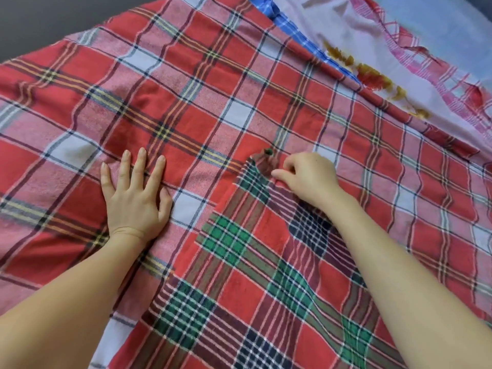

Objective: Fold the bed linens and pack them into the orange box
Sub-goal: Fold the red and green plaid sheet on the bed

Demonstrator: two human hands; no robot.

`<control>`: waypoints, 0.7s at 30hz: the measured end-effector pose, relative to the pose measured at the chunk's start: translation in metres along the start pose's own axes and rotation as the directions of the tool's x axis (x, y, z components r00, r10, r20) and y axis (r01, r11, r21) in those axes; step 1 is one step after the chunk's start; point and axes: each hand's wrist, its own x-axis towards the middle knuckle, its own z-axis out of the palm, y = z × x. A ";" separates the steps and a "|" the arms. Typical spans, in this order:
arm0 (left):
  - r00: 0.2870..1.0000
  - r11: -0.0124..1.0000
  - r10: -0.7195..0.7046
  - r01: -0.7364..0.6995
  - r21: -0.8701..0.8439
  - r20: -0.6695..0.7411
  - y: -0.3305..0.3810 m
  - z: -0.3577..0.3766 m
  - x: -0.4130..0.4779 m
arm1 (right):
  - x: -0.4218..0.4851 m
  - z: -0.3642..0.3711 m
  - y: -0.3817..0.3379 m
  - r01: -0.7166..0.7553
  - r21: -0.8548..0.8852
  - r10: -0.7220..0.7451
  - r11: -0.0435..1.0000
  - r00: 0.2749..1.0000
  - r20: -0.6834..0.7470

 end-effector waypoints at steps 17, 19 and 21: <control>0.996 0.991 0.026 -0.037 -0.130 -0.085 -0.010 0.023 0.000 | -0.129 0.066 -0.062 -0.486 0.235 0.540 0.842 0.751 -0.381; 0.995 0.988 0.042 -0.055 -0.147 -0.095 -0.016 0.036 0.000 | -0.138 0.091 -0.062 -0.625 0.177 0.644 0.760 0.761 -0.077; 0.999 0.980 0.047 -0.050 -0.190 -0.021 -0.024 0.047 0.008 | -0.115 0.107 -0.052 -0.607 0.127 0.612 0.785 0.791 -0.003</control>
